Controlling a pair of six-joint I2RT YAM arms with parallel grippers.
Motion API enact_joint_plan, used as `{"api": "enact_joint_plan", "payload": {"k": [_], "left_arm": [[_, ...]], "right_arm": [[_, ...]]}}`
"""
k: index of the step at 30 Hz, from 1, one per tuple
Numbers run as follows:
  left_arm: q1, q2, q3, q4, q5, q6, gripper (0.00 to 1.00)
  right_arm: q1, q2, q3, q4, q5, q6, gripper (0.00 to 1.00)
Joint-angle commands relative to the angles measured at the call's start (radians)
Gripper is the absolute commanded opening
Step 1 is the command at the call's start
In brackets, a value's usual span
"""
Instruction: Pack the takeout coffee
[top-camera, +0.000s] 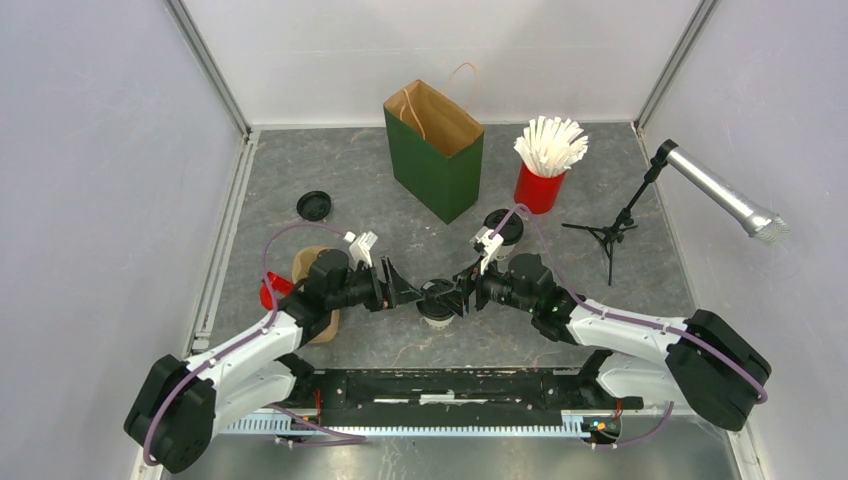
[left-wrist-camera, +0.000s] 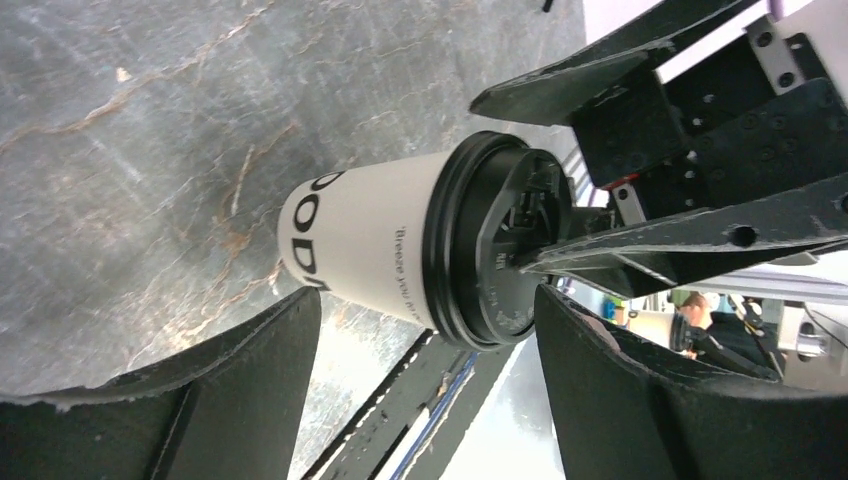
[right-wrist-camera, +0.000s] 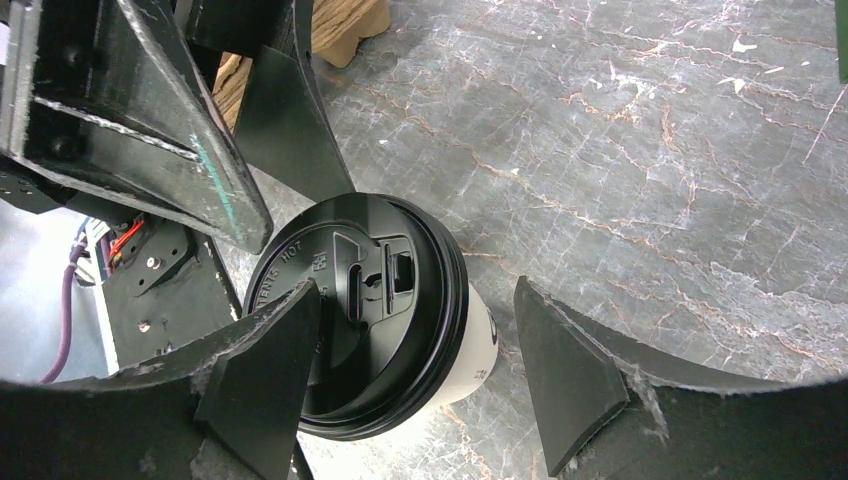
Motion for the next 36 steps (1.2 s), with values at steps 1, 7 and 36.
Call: {"api": "enact_joint_plan", "payload": {"k": [1,7,36], "left_arm": [[-0.002,0.025,0.002,0.137,0.079,-0.066,0.84],[-0.005,0.134,0.005,0.179,0.074,-0.048,0.79],[-0.054,0.147,0.065,-0.104,-0.117,0.115,0.66]], "right_arm": [[-0.001,0.022,-0.04,-0.101,0.0,-0.025,0.77],[0.001,0.021,-0.038,-0.098,-0.005,-0.019,0.77],[-0.049,-0.136,0.021,-0.189,-0.024,0.049,0.7]]}}
